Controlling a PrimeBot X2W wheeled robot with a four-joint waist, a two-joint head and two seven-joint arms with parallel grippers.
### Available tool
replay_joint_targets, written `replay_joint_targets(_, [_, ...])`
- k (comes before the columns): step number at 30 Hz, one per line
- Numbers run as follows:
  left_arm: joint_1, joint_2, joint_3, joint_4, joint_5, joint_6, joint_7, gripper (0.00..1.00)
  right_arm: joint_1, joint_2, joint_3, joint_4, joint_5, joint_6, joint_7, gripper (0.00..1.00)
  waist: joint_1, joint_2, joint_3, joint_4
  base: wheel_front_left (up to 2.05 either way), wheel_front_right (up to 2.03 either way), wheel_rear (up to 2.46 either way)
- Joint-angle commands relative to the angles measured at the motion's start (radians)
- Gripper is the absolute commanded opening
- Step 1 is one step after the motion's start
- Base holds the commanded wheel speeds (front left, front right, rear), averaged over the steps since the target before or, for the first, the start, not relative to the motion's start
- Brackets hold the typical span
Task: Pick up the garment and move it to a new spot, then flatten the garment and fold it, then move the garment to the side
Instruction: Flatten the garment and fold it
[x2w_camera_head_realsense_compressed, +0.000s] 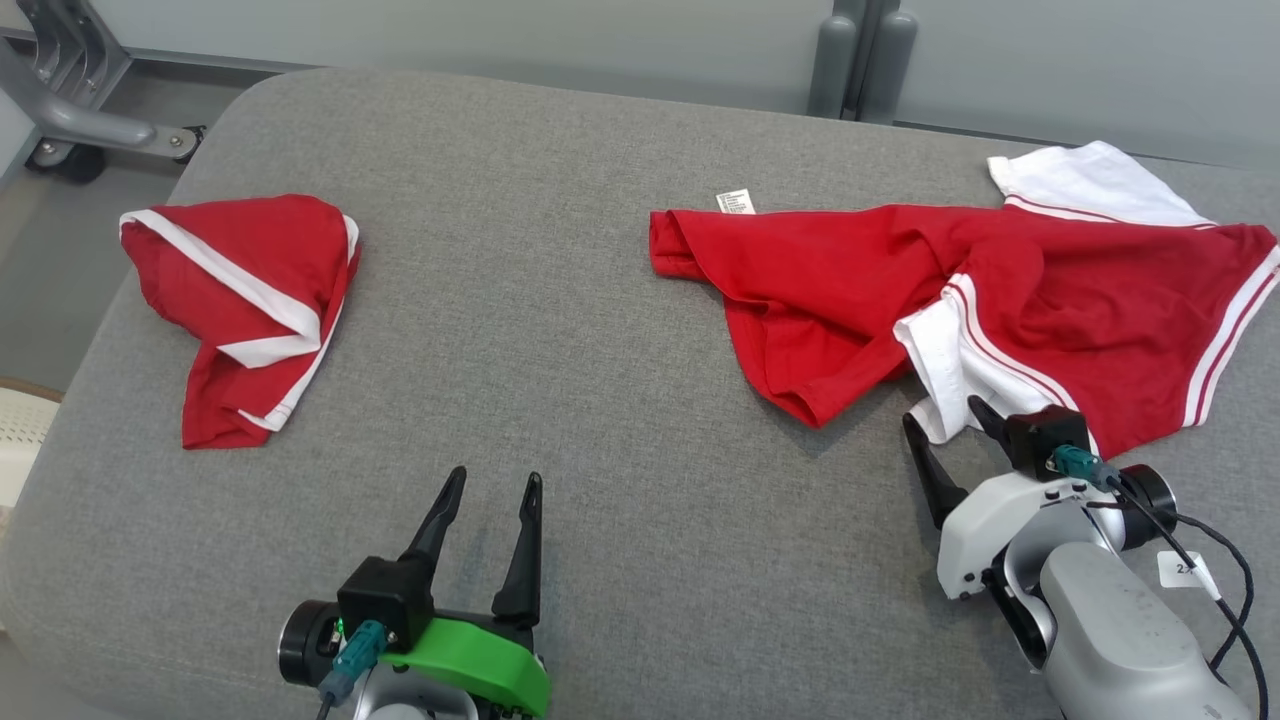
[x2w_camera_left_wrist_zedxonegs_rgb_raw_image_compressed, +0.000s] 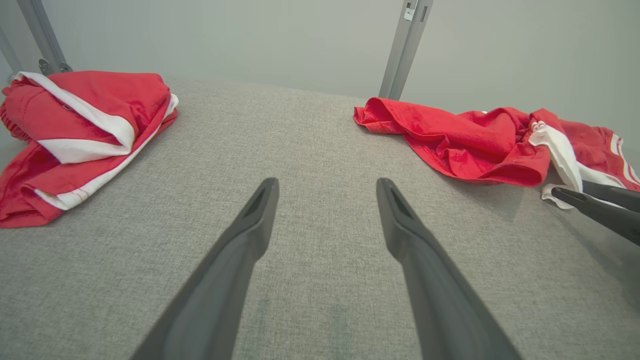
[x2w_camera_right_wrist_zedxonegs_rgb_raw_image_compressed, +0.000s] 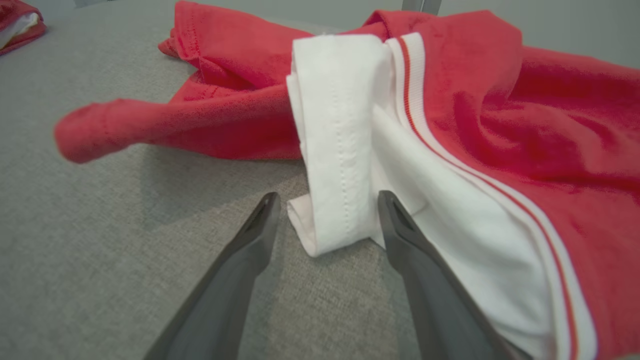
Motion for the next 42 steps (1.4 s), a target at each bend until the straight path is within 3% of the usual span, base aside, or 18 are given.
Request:
replay_joint_targets(1, [0.009, 0.003, 0.002, 0.002, 0.0, -0.003, 0.001, 1.0, 0.016, 0.004, -0.015, 0.012, -0.013, -0.001, -0.003, 1.0, 0.0, 0.0, 0.008, 0.009, 0.0, 0.0, 0.0])
replay_joint_targets(5, [0.009, 0.003, -0.001, 0.001, -0.001, -0.005, 0.001, 1.0, 0.014, 0.026, -0.052, 0.04, -0.025, -0.001, -0.003, 1.0, 0.0, 0.0, 0.015, 0.013, 0.0, 0.0, 0.0])
replay_joint_targets(6, [0.006, 0.003, -0.002, 0.001, -0.002, -0.005, 0.001, 1.0, 0.012, 0.029, -0.063, 0.048, -0.024, -0.001, -0.003, 0.84, 0.0, 0.0, 0.018, 0.013, 0.0, 0.0, 0.0])
replay_joint_targets(7, [0.001, 0.003, -0.004, -0.001, -0.005, -0.005, 0.001, 1.0, 0.008, 0.031, -0.071, 0.054, -0.025, -0.001, -0.002, 0.47, 0.0, 0.0, 0.021, 0.012, 0.0, 0.0, 0.0])
replay_joint_targets(8, [-0.005, 0.003, -0.005, -0.005, -0.008, -0.006, 0.001, 1.0, 0.003, 0.033, -0.082, 0.054, -0.021, -0.002, -0.001, 0.18, 0.0, 0.0, 0.024, 0.011, 0.0, 0.0, 0.0])
replay_joint_targets(9, [-0.011, 0.003, -0.006, -0.01, -0.009, -0.007, 0.001, 1.0, -0.001, 0.034, -0.087, 0.051, -0.022, -0.002, -0.001, 0.0, 0.0, 0.0, 0.028, 0.008, 0.0, 0.0, 0.0])
replay_joint_targets(13, [-0.02, 0.003, -0.003, -0.027, -0.011, -0.006, 0.001, 1.0, -0.018, 0.026, -0.089, 0.02, -0.029, -0.001, -0.001, 0.0, 0.0, 0.0, 0.039, -0.014, 0.0, 0.0, 0.0])
replay_joint_targets(19, [-0.009, 0.003, -0.003, -0.031, -0.026, -0.007, 0.001, 1.0, -0.03, -0.051, -0.045, -0.071, -0.052, -0.002, -0.002, 0.0, 0.0, 0.0, 0.022, -0.073, 0.0, 0.0, 0.0])
replay_joint_targets(31, [-0.022, 0.003, -0.039, -0.031, -0.064, -0.005, 0.001, 1.0, -0.057, -0.389, 0.174, -0.368, 0.026, -0.002, 0.04, 0.0, 0.0, 0.0, -0.019, -0.287, 0.0, 0.0, 0.0])
replay_joint_targets(37, [-0.03, 0.004, -0.049, -0.019, -0.07, -0.004, 0.001, 1.0, 0.031, -0.495, 0.256, -0.536, 0.098, -0.002, 0.098, 0.0, 0.0, 0.0, -0.017, -0.365, 0.0, 0.0, 0.0])
replay_joint_targets(41, [-0.036, 0.004, -0.047, -0.007, -0.055, -0.008, 0.001, 1.0, 0.125, -0.521, 0.275, -0.563, 0.132, -0.002, 0.119, 0.0, 0.0, 0.0, -0.012, -0.397, 0.0, 0.0, 0.0])
replay_joint_targets(42, [-0.038, 0.004, -0.043, -0.003, -0.051, -0.01, 0.001, 1.0, 0.148, -0.517, 0.272, -0.555, 0.142, -0.002, 0.121, 0.18, 0.0, 0.0, -0.01, -0.403, 0.0, 0.0, 0.0])
